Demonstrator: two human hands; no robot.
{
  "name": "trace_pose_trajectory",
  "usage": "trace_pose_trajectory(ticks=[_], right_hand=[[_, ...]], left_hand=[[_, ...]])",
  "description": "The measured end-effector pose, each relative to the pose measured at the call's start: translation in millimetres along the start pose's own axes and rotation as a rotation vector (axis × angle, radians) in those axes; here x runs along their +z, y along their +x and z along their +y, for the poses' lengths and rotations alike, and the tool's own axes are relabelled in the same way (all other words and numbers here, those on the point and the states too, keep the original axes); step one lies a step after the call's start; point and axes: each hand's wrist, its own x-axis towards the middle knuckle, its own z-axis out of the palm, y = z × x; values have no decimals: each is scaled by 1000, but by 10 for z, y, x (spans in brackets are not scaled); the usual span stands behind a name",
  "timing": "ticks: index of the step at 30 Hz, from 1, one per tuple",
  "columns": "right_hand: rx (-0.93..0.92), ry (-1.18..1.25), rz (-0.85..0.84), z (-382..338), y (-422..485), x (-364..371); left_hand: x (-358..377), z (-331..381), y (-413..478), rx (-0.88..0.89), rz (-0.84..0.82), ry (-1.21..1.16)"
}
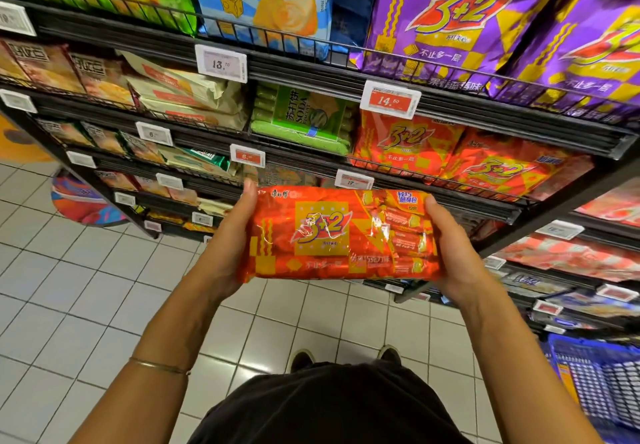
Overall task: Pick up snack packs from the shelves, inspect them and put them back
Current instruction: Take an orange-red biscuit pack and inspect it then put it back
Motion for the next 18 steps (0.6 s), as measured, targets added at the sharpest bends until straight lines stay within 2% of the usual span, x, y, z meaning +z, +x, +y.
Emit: trace_pose_trajectory(ticks=[8, 15, 18], right_hand=[[-47, 73, 9, 82, 14, 277], [-17, 105, -52, 59, 43, 289], [4, 98, -73, 77, 24, 272]], left_hand=[[46, -24, 45, 99, 161, -111], [-46, -7, 15, 110, 196, -111], [-76, 8, -41, 103, 149, -106]])
